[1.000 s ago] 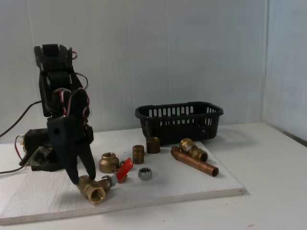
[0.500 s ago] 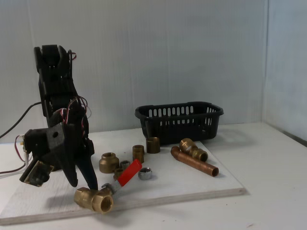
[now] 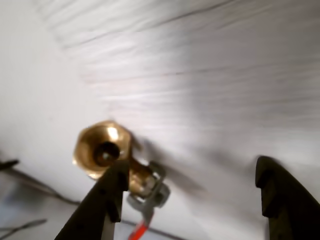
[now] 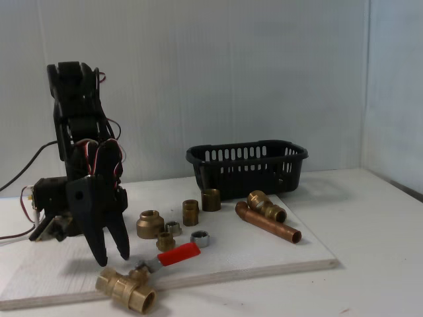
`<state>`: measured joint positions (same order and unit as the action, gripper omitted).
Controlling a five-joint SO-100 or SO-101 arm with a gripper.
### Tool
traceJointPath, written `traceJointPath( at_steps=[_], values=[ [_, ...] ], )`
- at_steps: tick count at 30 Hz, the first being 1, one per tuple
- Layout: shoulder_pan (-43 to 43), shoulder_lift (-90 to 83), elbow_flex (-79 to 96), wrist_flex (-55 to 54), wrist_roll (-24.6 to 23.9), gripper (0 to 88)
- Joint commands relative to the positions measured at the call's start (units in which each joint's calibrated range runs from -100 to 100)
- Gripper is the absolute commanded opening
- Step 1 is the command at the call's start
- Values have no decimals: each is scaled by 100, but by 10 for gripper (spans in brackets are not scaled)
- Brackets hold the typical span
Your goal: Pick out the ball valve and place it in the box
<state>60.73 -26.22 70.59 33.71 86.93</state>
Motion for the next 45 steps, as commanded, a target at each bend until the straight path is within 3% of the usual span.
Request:
traceJointPath(
  at_steps=[1,6,25,37,45],
  values=[
    [9,32,-615,1180,13,281],
    [23,49,-831,1705,39,281],
    [171,133,-1607,1782,-121,281],
    [363,1312,-2808,1817,-204,280],
    [355,1465,-4387,3487,-204,280]
  ],
)
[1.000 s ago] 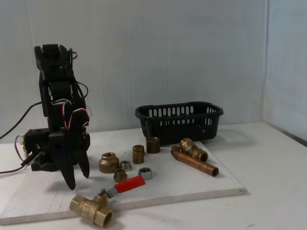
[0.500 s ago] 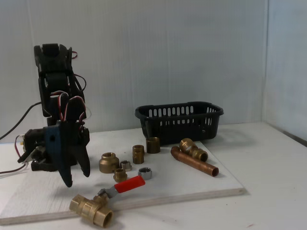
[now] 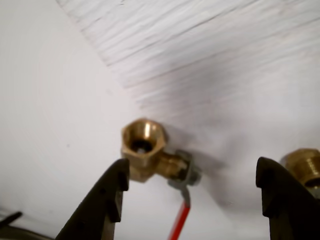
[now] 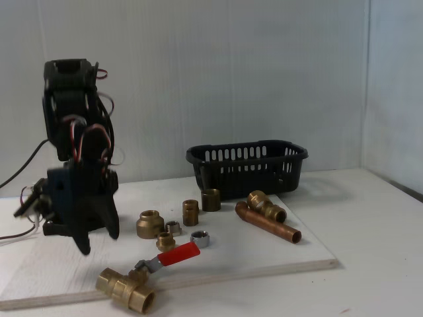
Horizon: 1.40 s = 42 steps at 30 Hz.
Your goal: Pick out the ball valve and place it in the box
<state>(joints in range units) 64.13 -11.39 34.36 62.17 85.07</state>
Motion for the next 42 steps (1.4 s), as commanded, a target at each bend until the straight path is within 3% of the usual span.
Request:
traceJointPath(
  at_steps=[1,10,19,42],
  values=[
    [7,-9,-945,847,-3,280],
    [7,211,-1342,1166,18,280],
    [15,1050,-1442,339,8,280],
    [-140,1271,-1848,365,147,280]
  ],
)
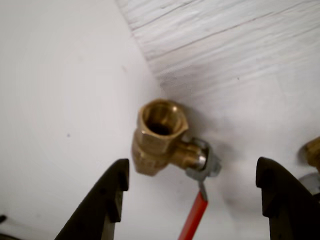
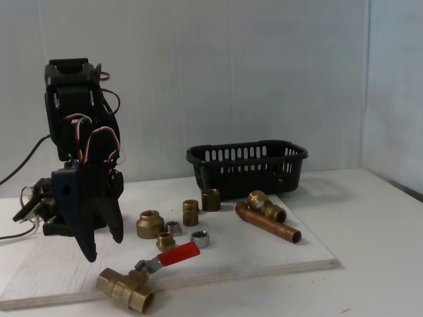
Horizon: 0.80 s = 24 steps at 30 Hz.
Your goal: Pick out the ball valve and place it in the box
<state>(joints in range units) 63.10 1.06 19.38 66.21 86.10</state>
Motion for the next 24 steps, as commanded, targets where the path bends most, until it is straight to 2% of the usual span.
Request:
traceJointPath(
  at_steps=[1,24],
  values=[
    [-66,85,-350,-47,44,280],
    [-457,348,-756,-13,34,280]
  ],
)
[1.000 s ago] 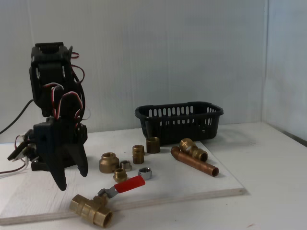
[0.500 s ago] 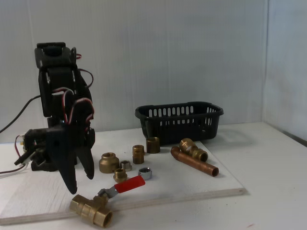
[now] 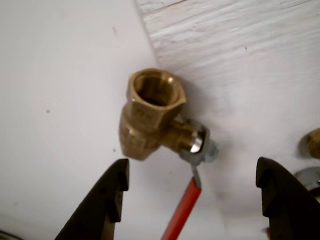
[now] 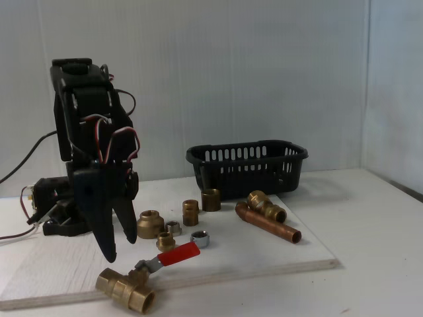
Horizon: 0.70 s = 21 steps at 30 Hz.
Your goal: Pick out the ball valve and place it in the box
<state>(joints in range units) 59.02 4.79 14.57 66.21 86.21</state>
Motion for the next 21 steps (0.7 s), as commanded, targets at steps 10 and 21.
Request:
traceJointPath(
  at_steps=[10,21],
  values=[
    [157,314,-546,-82,34,280],
    [216,1111,-1439,-73,29,280]
  ],
)
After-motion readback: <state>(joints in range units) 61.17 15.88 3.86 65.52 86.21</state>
